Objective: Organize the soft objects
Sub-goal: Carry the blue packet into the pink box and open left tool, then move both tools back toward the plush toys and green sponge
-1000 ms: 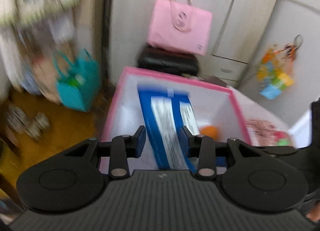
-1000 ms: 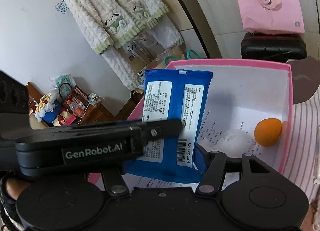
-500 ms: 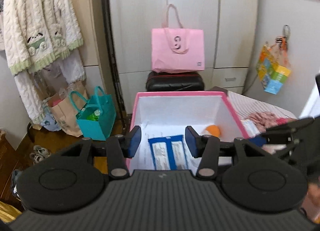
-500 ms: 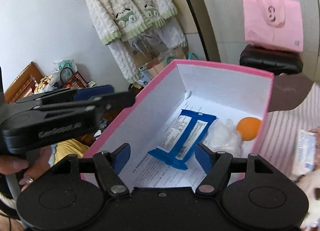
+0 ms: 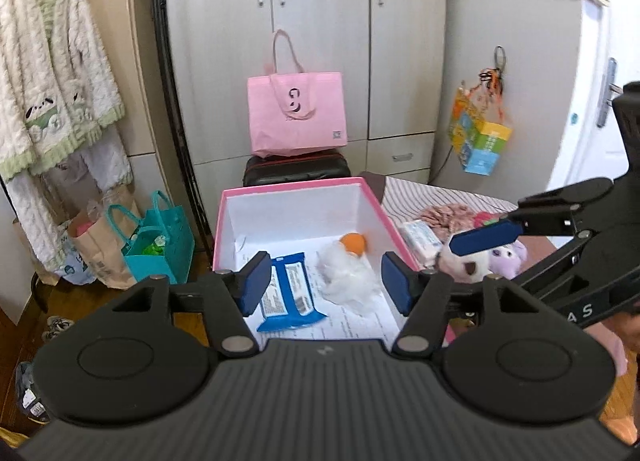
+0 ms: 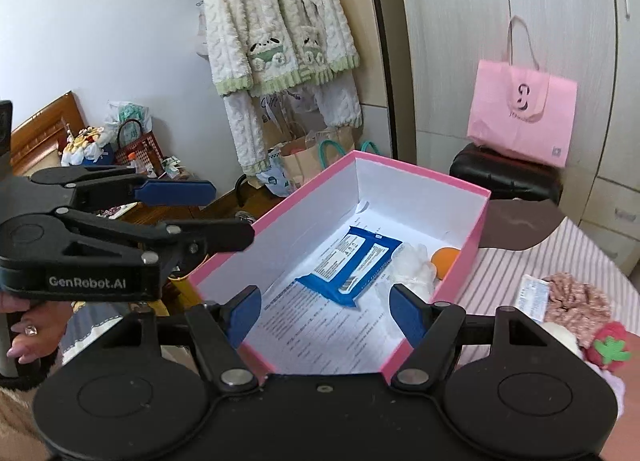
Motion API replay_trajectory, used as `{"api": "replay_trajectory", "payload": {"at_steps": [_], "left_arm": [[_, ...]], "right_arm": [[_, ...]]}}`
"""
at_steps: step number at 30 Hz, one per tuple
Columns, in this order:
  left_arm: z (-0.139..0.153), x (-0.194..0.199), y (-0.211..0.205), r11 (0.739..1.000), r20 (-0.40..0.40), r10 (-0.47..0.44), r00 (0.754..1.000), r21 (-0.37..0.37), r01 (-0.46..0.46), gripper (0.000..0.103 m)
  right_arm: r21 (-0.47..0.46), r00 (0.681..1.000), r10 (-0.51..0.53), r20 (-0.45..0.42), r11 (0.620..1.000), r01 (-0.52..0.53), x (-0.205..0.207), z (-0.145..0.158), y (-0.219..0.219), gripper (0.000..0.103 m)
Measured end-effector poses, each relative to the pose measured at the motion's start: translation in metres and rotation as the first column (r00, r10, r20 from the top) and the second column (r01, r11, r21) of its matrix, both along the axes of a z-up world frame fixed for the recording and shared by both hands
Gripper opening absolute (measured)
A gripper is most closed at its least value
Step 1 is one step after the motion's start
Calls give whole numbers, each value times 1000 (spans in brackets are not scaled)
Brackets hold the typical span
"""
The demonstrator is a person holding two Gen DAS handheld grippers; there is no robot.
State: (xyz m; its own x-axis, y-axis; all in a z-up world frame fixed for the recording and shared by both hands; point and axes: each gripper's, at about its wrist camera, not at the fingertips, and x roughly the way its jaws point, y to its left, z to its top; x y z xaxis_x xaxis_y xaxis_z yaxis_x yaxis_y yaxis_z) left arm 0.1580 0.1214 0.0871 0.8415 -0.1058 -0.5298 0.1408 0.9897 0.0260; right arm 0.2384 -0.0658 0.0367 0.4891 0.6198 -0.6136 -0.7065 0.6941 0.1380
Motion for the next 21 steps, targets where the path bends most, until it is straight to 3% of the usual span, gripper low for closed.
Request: {"api": "replay_trajectory", "payload": {"at_steps": [5, 10, 21], "left_arm": [[6, -25, -9, 1000, 13, -30, 999, 4, 30, 64], [9, -49, -23, 997, 52, -42, 998, 63, 39, 70], [-5, -83, -56, 987, 15, -147, 989, 64, 145, 85]], "right_arm": [[-16, 999, 2, 50, 1000, -1, -29, 7, -14, 76], [13, 998, 6, 69, 1000, -7, -56, 1, -48, 76], [25, 989, -98, 112, 995, 96, -107, -19, -138, 76]]}}
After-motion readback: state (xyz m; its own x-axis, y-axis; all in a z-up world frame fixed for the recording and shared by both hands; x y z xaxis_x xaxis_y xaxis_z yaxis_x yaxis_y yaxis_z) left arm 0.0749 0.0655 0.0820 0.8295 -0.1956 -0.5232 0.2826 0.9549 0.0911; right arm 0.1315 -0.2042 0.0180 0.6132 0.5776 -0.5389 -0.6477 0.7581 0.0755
